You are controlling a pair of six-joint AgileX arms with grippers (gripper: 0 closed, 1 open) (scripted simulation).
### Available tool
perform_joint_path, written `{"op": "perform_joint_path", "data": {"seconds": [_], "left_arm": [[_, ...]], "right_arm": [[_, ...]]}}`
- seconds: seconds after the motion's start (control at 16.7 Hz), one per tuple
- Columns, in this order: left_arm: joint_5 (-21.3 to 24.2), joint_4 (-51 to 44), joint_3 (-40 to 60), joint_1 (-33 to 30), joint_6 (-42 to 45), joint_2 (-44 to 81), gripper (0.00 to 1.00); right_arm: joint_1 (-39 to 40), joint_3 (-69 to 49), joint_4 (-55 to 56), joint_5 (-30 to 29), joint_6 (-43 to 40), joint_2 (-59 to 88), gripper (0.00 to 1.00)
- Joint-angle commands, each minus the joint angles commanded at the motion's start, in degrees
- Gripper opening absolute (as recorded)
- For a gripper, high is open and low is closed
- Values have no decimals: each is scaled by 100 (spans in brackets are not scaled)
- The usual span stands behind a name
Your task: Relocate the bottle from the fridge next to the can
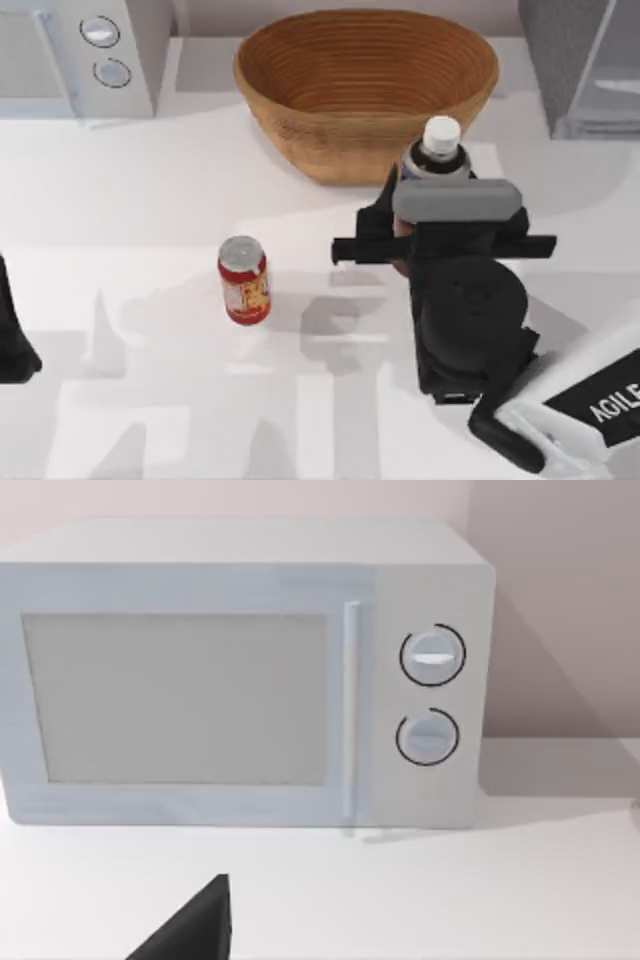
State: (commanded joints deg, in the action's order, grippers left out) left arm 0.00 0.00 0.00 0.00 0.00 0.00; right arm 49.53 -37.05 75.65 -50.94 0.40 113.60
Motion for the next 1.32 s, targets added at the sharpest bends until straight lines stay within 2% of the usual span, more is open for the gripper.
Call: {"op": "perform_joint_path", "data": {"seconds": [0.18, 0.84, 1.32], "left_arm": [[0, 0, 0, 0, 0, 0, 100], [0, 0, 0, 0, 0, 0, 100], [0, 0, 0, 0, 0, 0, 100]], "right_arm": [[445, 46, 65, -444, -10, 11, 0], [470, 49, 68, -470, -11, 11, 0], [470, 49, 68, -470, -11, 11, 60]]}}
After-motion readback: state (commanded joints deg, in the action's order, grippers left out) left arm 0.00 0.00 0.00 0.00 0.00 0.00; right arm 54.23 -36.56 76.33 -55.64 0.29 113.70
